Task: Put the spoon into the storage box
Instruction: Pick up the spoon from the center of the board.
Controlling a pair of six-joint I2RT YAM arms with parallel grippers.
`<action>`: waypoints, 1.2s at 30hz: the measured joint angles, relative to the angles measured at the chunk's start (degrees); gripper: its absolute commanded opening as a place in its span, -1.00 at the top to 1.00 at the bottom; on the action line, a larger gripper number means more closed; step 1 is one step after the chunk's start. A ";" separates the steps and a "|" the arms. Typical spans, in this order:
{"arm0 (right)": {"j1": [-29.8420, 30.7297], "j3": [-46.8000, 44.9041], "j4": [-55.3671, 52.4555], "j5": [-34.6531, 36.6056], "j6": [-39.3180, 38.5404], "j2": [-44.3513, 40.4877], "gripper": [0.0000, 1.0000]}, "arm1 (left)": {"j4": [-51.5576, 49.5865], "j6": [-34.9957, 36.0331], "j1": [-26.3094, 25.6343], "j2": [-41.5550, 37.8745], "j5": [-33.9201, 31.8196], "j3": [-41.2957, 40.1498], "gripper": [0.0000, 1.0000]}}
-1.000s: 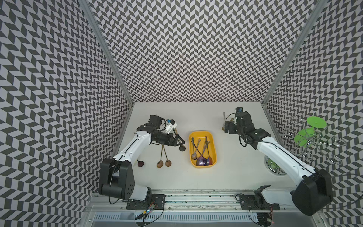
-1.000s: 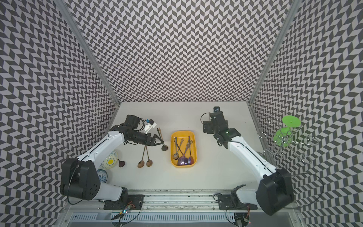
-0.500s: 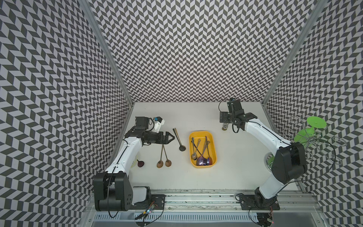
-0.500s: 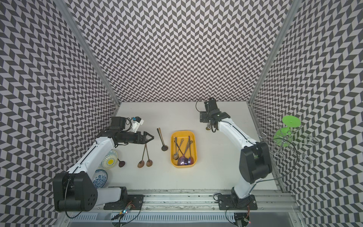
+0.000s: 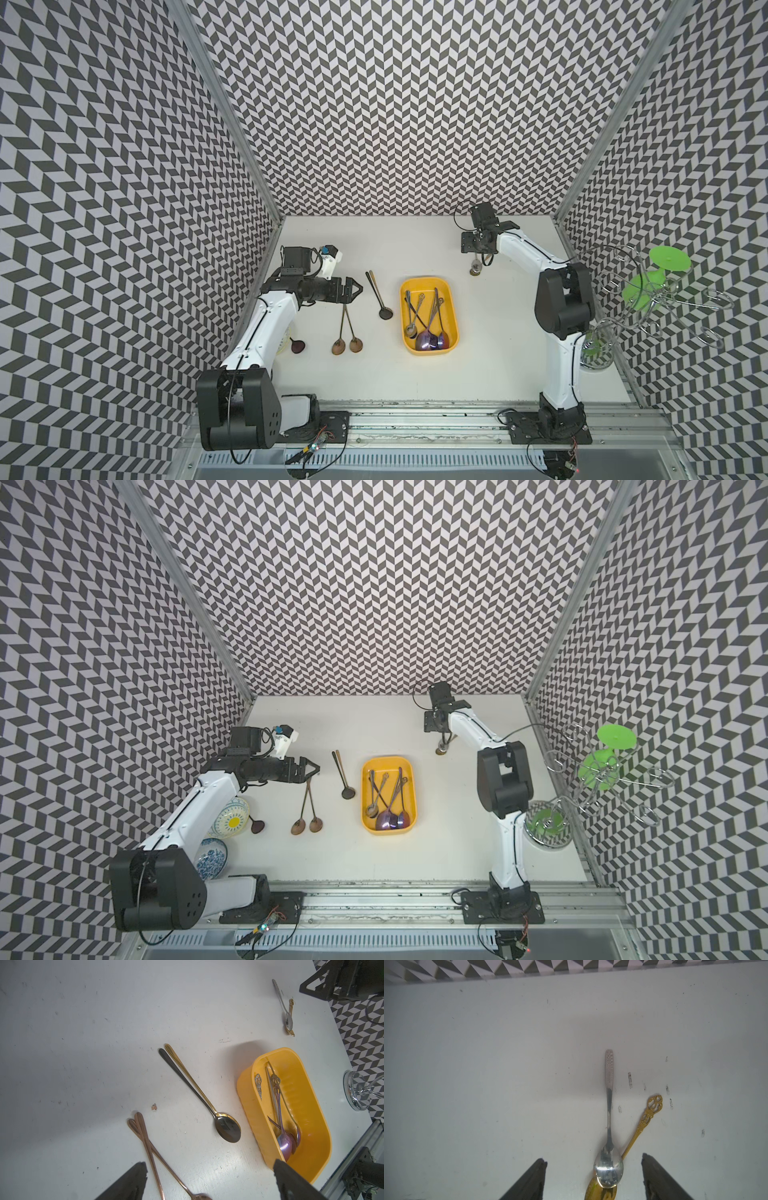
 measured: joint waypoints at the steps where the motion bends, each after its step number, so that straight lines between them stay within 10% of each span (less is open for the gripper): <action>1: -0.31 0.94 -0.50 -0.11 0.13 1.36 -0.31 | 0.02 0.04 0.02 -0.07 -0.02 0.00 -0.99; 15: -2.80 12.37 -4.50 -1.14 0.96 13.33 0.18 | 0.09 0.15 0.15 -0.52 -0.26 -0.26 -0.99; 26: -2.78 14.45 -4.52 -1.33 1.01 15.67 0.96 | 0.20 0.11 0.35 -0.52 0.04 -0.26 -0.99; 36: -2.78 12.74 -4.22 -1.53 0.90 14.49 1.00 | 0.35 -0.04 0.46 0.11 0.04 -0.13 -0.99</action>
